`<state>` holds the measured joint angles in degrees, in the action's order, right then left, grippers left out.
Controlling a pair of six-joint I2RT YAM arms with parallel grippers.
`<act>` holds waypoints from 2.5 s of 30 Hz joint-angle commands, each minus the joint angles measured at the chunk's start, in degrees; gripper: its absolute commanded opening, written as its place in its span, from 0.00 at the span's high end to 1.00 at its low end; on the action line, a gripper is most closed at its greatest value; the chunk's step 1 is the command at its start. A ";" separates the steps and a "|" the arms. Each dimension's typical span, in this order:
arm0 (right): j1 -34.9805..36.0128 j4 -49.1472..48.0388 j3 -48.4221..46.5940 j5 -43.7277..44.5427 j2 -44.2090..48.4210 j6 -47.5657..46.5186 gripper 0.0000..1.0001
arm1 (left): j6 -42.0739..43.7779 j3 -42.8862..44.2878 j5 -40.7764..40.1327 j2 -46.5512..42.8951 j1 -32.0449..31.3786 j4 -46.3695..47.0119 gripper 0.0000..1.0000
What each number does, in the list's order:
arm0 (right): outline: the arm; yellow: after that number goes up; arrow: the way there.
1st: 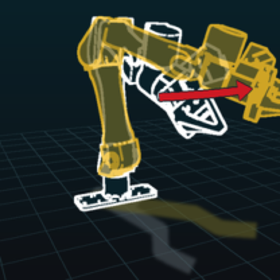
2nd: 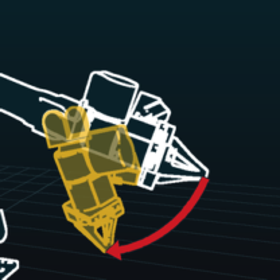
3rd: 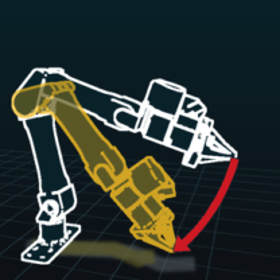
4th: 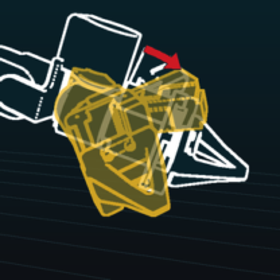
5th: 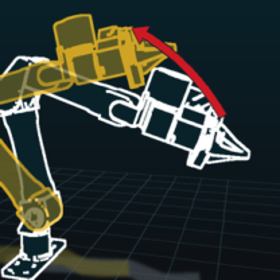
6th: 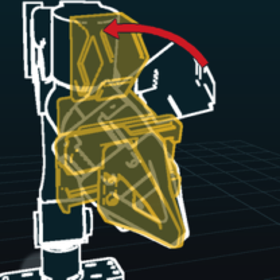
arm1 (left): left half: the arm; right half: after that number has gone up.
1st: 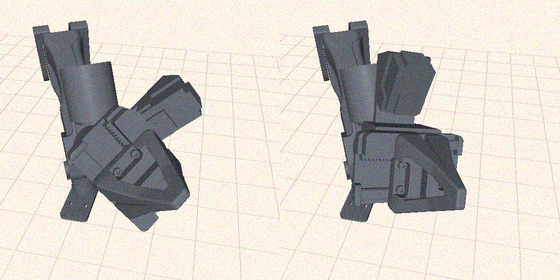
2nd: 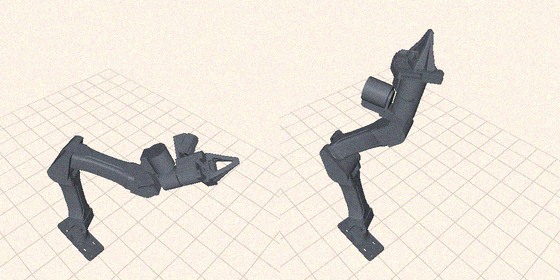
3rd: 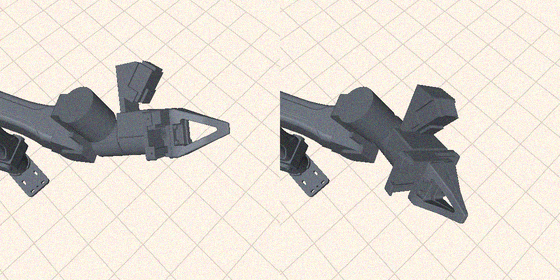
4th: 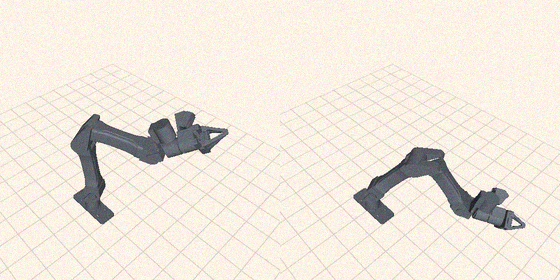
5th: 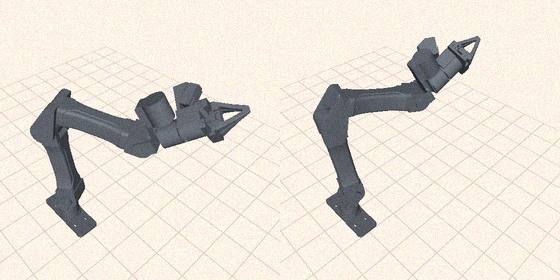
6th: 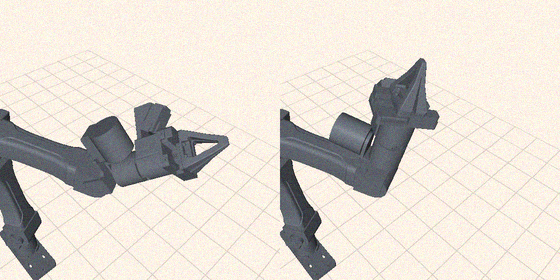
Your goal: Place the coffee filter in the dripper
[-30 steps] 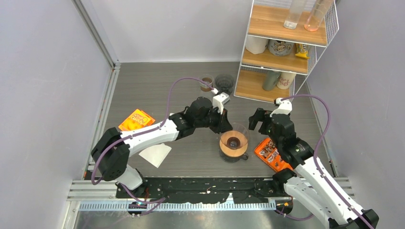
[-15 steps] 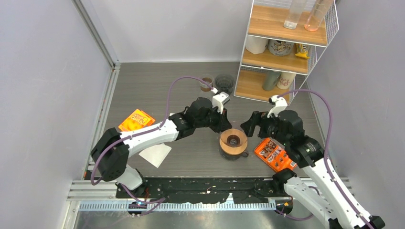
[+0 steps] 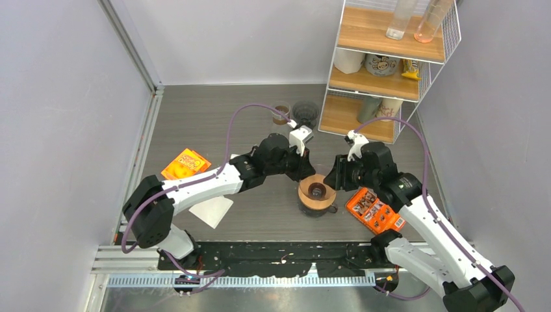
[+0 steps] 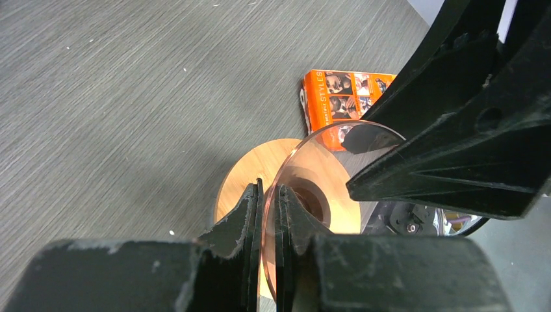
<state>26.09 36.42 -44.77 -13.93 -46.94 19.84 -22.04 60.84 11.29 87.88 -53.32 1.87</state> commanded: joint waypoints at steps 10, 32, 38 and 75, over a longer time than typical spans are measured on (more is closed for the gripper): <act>-0.16 0.86 -0.90 4.08 -2.79 -1.15 0.84 | 1.96 1.38 -3.33 0.42 -0.03 -4.88 1.00; -0.16 6.54 0.50 11.62 -13.65 -2.08 0.95 | -4.51 0.26 -7.20 5.91 0.21 -11.52 1.00; -0.16 7.67 0.24 11.36 -17.50 -2.19 0.95 | -6.11 1.87 -5.93 9.35 0.84 -13.39 1.00; -0.16 1.58 -2.70 7.31 -16.79 -3.57 0.87 | -6.18 3.65 -2.03 6.98 0.67 -9.84 1.00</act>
<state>25.36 34.68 -49.54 -8.60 -60.99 19.44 -28.42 64.45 8.56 92.01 -51.35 0.56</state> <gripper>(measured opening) 0.128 0.132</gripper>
